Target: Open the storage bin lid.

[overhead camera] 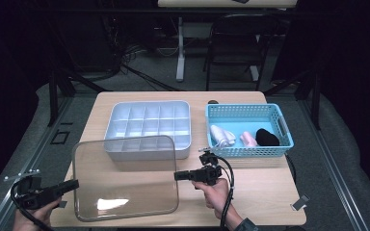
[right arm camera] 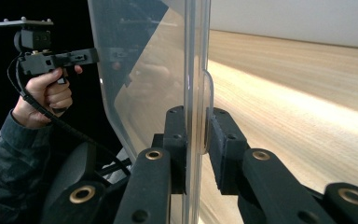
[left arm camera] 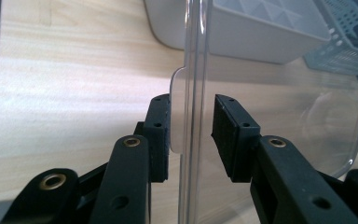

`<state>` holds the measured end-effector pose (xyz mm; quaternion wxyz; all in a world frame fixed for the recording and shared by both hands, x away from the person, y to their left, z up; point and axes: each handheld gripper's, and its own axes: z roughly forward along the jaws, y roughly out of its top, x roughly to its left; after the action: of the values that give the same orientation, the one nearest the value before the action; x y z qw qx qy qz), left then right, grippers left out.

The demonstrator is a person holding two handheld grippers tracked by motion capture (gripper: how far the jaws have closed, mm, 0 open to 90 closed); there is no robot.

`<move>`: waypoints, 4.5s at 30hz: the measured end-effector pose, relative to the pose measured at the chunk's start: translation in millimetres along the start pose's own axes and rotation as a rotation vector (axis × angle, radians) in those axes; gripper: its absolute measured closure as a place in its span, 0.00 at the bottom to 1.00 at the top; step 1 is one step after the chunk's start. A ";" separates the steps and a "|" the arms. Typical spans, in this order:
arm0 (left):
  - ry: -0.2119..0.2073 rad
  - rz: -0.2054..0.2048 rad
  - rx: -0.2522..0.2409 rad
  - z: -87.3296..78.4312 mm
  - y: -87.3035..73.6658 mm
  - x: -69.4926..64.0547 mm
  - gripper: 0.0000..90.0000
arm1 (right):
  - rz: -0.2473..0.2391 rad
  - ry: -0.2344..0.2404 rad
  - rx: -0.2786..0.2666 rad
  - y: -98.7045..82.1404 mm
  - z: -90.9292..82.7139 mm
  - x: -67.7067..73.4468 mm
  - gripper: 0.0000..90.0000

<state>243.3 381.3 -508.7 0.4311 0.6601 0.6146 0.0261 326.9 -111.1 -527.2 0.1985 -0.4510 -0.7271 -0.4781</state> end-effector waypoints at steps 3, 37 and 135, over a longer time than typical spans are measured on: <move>0.003 -0.008 0.029 3.5 -1.3 6.0 0.76 | 0.022 -0.008 0.002 -3.9 4.9 -1.7 0.87; 0.080 -0.052 0.160 17.0 -3.2 32.3 0.72 | 0.092 -0.029 0.098 -30.3 43.0 -6.6 0.85; 0.100 0.471 0.009 106.8 13.1 -116.0 0.00 | -0.259 -0.622 0.060 -14.5 -126.0 -40.0 0.08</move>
<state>285.7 228.9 -510.3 0.3791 0.7849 0.4646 0.1559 317.3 -241.9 -505.0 -0.0821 -0.4730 -0.8178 -0.3173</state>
